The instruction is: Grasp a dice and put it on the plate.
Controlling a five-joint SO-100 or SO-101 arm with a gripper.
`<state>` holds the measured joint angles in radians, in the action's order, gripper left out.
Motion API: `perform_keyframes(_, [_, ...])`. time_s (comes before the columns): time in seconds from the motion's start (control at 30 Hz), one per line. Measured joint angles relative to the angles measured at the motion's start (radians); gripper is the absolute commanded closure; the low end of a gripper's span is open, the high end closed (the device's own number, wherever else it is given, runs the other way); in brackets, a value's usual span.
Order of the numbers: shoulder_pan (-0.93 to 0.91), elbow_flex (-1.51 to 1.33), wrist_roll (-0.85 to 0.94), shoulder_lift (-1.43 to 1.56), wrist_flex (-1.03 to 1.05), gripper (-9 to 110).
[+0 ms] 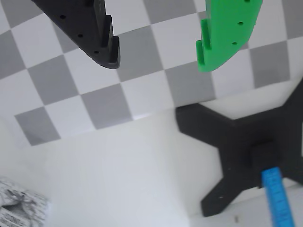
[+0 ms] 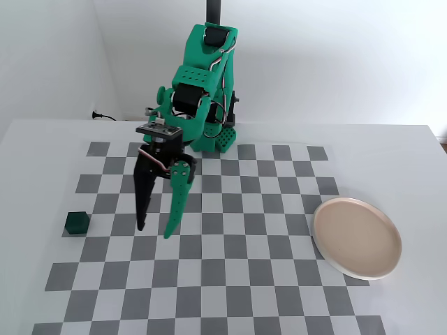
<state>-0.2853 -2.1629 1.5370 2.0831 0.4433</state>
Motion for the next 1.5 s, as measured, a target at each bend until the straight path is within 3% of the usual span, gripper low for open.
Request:
perform_keyframes(0.8, [-0.503,0.377,-0.015,-0.532,0.06,89])
perform_keyframes(1.5, [-0.538,0.377,0.087,-0.655,0.103,84])
